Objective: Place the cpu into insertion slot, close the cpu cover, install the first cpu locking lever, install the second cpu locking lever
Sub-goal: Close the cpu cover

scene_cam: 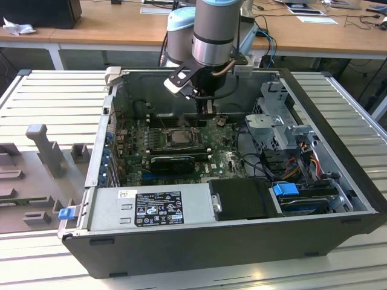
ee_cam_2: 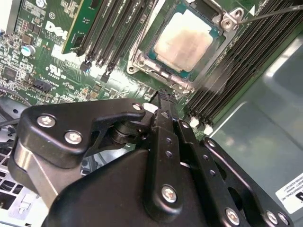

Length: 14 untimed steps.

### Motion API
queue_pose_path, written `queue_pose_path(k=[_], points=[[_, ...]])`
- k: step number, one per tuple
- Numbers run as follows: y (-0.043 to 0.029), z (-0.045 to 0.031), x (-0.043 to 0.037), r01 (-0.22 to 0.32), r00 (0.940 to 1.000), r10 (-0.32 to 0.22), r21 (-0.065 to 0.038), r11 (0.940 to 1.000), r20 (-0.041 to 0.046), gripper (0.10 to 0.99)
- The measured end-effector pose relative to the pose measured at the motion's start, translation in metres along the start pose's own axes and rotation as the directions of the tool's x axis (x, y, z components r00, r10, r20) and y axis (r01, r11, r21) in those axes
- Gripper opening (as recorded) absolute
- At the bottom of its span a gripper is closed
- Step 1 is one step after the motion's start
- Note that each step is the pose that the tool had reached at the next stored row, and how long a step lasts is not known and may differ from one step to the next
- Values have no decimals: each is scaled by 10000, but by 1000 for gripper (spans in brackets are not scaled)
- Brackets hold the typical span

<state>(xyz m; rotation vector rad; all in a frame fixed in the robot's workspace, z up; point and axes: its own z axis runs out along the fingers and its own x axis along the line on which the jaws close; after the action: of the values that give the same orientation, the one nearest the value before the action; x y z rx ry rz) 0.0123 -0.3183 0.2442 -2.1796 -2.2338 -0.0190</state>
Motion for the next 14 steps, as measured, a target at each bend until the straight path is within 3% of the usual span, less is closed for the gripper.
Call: queue_pose_path(k=[5,9,10,11,14], points=[[-37,27,0,0,10000,0,1,10000,0,106],[-57,113,-3,0,10000,0,-1,10000,-1,106],[-111,122,-7,2,10000,-2,1,10000,-2,106],[-211,136,-6,12,10000,-12,0,10000,-11,106],[-281,186,-8,126,9999,-126,3,9999,-19,106]])
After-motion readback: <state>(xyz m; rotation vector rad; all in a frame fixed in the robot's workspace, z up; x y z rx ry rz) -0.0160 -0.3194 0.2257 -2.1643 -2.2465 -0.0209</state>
